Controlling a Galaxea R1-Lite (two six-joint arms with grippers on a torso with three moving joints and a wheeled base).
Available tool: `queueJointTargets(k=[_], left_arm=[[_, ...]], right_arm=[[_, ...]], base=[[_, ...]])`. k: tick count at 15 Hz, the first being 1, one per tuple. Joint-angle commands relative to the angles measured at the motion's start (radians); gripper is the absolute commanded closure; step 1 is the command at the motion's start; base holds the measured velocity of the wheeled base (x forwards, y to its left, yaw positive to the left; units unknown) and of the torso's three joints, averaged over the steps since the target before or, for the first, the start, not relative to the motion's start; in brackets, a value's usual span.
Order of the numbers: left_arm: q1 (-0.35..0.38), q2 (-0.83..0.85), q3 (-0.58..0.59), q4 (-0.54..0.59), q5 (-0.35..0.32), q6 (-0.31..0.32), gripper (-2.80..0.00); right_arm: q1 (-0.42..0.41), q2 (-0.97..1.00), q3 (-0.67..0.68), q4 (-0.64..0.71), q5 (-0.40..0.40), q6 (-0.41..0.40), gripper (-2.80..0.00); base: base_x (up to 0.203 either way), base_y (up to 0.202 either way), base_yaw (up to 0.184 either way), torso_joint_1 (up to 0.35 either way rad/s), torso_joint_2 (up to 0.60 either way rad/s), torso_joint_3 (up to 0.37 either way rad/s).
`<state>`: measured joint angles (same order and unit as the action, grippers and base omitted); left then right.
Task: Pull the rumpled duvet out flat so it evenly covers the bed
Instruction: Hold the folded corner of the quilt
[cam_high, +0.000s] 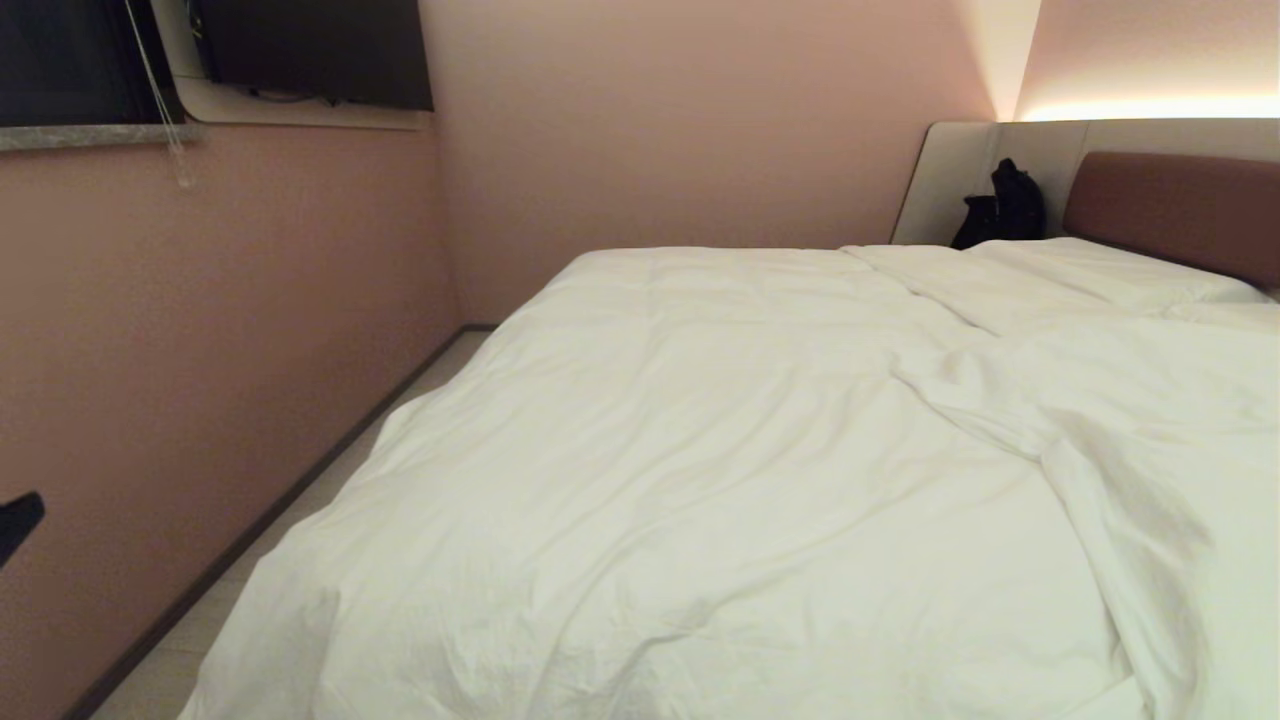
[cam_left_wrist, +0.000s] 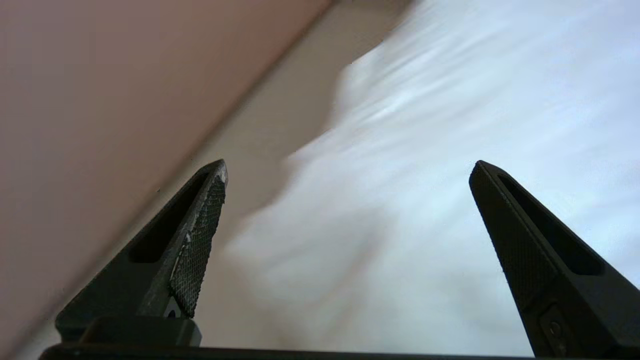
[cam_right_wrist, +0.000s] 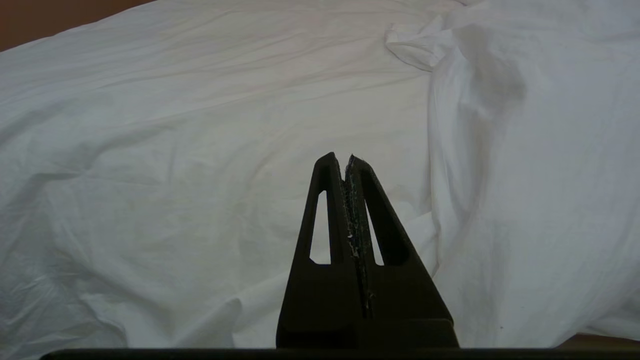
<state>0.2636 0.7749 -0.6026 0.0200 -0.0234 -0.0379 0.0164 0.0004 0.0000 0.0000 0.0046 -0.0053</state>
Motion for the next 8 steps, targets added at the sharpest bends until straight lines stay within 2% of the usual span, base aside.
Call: queueJointTargets(k=[1, 2, 4, 5, 8], left_arm=[[0.000, -0.061, -0.029, -0.053, -0.209, -0.112, -2.80], [0.000, -0.086, -0.027, -0.065, -0.256, -0.122, -2.80], [0.000, -0.105, -0.022, -0.069, -0.280, -0.126, -2.80], [0.000, -0.116, -0.019, -0.070, -0.295, -0.127, 0.00], [0.000, -0.148, -0.010, -0.071, -0.332, -0.127, 0.00]], right_arm=[[0.000, 0.000, 0.000, 0.000, 0.000, -0.001, 0.00], [0.000, 0.000, 0.000, 0.000, 0.002, -0.001, 0.00], [0.000, 0.000, 0.000, 0.000, 0.002, 0.001, 0.00], [0.000, 0.000, 0.000, 0.000, 0.000, 0.001, 0.00], [0.000, 0.000, 0.000, 0.000, 0.002, 0.001, 0.00]], base=[[0.000, 0.000, 0.000, 0.000, 0.00, 0.000], [0.000, 0.000, 0.000, 0.000, 0.00, 0.000], [0.000, 0.000, 0.000, 0.000, 0.00, 0.000], [0.000, 0.000, 0.000, 0.000, 0.00, 0.000], [0.000, 0.000, 0.000, 0.000, 0.00, 0.000]])
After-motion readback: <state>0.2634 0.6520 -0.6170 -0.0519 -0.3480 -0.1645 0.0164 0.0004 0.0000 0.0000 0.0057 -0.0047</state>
